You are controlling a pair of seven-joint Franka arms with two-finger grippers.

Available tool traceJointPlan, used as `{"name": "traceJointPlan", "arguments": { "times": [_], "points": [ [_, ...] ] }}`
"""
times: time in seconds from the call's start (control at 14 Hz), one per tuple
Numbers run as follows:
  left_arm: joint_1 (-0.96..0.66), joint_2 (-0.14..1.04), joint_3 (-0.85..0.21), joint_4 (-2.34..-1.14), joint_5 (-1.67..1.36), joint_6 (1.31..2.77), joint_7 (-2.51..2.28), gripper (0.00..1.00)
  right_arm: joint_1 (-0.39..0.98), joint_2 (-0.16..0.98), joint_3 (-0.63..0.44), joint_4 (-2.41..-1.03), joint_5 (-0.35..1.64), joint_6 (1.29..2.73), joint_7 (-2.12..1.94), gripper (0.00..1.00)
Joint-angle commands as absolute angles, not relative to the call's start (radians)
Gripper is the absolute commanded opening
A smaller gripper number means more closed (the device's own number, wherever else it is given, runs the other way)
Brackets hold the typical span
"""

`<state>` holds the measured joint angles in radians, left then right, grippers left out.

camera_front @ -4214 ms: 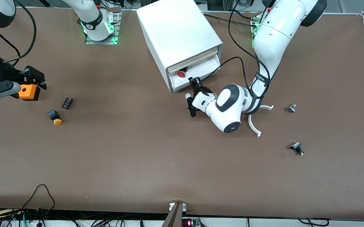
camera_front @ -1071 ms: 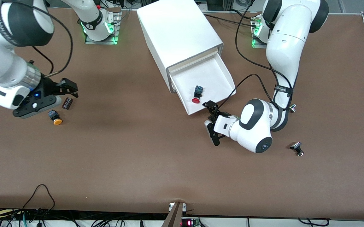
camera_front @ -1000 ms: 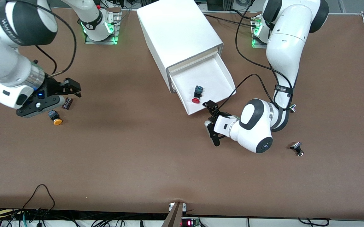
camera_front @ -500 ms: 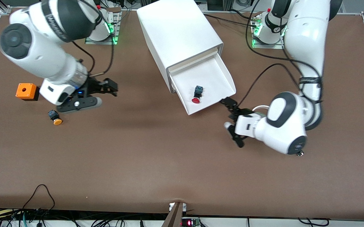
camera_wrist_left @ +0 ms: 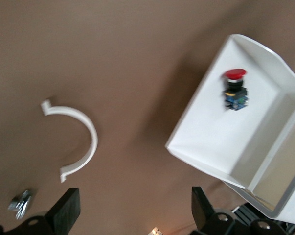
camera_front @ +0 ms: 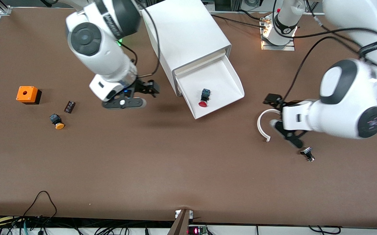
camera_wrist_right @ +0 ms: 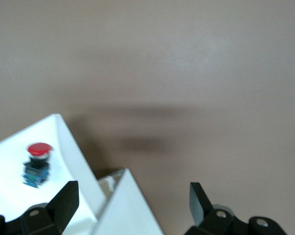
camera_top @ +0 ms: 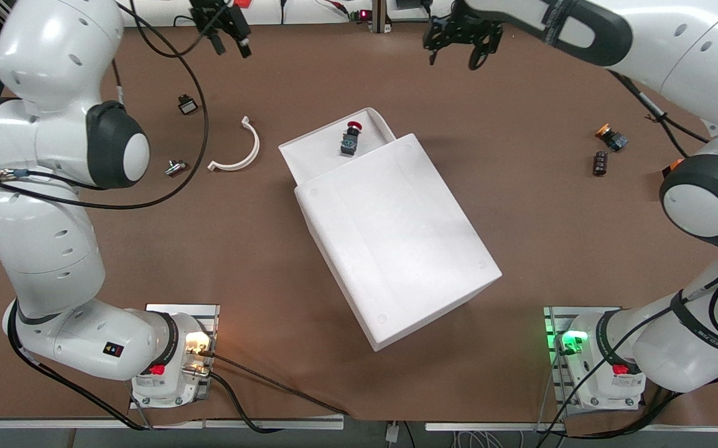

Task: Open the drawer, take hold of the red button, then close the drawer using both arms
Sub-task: 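Grasp the red button in the drawer with the right gripper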

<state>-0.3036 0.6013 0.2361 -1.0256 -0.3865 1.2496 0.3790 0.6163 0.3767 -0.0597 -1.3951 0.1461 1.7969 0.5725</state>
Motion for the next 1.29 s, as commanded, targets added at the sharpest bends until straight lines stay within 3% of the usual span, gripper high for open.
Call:
{"name": "traceJointPlan", "arguments": {
  "times": [0.0,0.5,1.21],
  "points": [
    [-0.269,0.555,0.238,-1.049,-0.306,1.243,0.237,1.0,0.693,0.458,-0.063,-1.339,0.153,1.885,0.746,0.99],
    [-0.258,0.535,0.228,-1.046,-0.032,1.249,0.106,1.0,0.888,0.75,-0.069,-1.12,0.089,1.965,1.07,0.99],
    [-0.175,0.477,0.23,-1.054,-0.075,1.258,0.123,1.0,0.942,0.801,-0.071,-1.118,0.032,1.982,1.135,0.95]
  ]
}}
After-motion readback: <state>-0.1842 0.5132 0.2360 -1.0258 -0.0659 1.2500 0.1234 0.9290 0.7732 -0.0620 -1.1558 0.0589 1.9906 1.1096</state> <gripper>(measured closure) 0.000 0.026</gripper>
